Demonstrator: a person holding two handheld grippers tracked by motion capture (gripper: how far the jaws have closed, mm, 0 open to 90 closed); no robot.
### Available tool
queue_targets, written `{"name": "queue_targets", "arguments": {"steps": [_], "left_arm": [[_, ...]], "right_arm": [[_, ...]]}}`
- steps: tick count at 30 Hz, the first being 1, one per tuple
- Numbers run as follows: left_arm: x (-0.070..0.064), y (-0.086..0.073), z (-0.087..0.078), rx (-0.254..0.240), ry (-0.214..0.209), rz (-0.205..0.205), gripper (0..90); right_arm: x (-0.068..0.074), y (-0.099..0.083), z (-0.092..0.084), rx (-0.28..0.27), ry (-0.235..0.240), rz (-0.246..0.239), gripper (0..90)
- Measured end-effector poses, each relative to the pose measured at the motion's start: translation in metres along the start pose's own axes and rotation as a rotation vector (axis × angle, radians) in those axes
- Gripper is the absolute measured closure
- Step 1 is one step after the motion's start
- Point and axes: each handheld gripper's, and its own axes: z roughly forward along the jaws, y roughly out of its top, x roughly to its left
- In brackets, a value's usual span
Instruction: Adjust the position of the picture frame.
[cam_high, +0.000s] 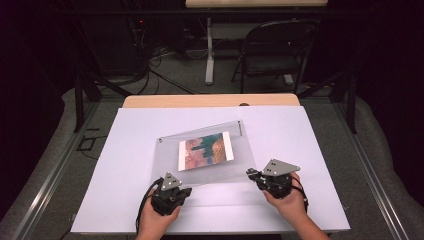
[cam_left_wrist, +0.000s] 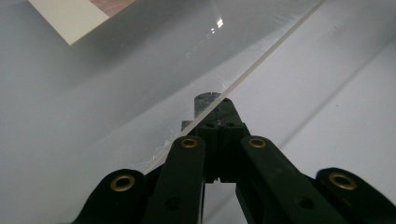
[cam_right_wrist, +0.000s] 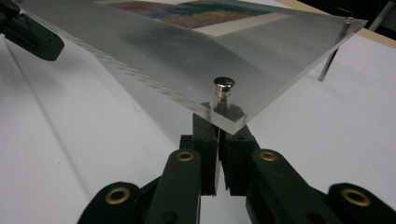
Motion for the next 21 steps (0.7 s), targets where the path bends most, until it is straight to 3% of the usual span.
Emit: {"name": "queue_targets", "arguments": {"steps": [9,21], "left_arm": [[0.016,0.007,0.001,-0.011,-0.015,-0.065,90.0],[0.037,0.033,0.012,-0.012,-0.028,-0.093,90.0]], "right_arm": [[0.007,0.002,-0.004,-0.010,0.025,0.008,85.5],[0.016,0.003,-0.011,-0.025,0.027,0.029,84.5]]}}
